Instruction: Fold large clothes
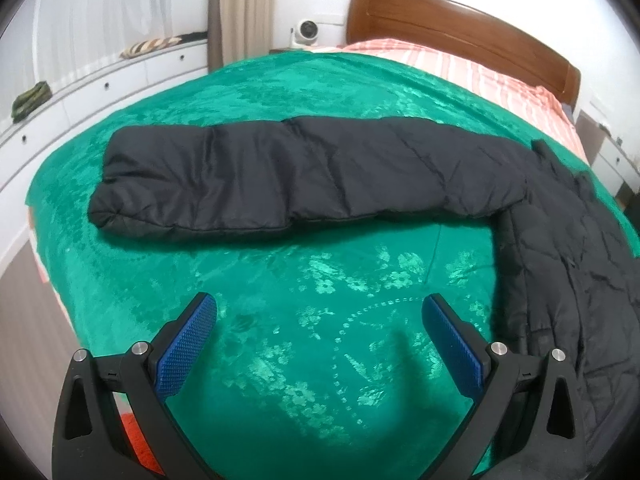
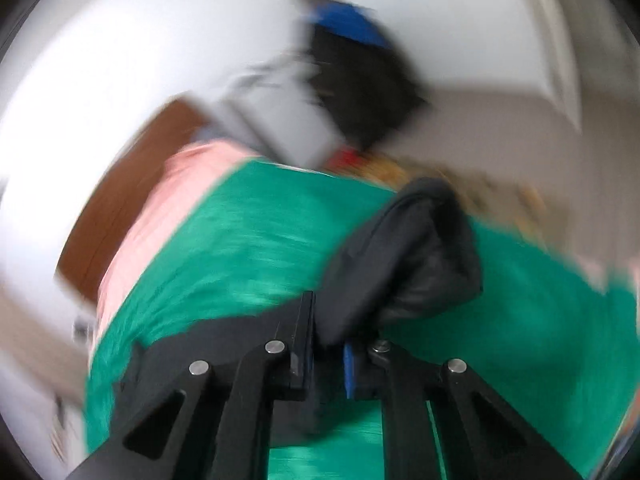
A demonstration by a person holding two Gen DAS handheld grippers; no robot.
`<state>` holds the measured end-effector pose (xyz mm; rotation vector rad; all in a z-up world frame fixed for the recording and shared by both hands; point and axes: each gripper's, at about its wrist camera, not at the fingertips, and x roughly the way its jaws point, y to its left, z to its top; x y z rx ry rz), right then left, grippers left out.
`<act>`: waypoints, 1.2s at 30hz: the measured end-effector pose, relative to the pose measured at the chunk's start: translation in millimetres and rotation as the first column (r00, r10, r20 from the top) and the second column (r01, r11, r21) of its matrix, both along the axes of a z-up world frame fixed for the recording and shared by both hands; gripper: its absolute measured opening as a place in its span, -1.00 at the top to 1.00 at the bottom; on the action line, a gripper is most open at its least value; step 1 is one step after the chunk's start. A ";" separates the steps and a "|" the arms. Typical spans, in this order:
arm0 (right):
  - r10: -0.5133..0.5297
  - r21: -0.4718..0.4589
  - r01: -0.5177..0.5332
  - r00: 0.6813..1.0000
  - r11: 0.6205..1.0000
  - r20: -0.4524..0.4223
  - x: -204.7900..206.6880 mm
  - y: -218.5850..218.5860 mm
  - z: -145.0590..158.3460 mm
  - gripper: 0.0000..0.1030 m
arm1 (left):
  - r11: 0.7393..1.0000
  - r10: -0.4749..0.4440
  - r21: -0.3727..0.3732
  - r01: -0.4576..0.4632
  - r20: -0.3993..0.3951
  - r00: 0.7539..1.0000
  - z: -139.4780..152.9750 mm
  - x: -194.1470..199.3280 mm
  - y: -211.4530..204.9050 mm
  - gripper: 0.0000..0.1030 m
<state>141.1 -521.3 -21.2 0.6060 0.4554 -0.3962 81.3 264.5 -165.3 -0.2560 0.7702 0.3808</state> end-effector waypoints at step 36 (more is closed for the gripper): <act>0.755 -0.466 -0.717 0.639 0.518 -0.144 -85.6 415.2 -63.5 -0.86 | 0.996 -0.063 0.063 0.066 -0.038 0.997 -6.8 4.6 -19.3 -0.99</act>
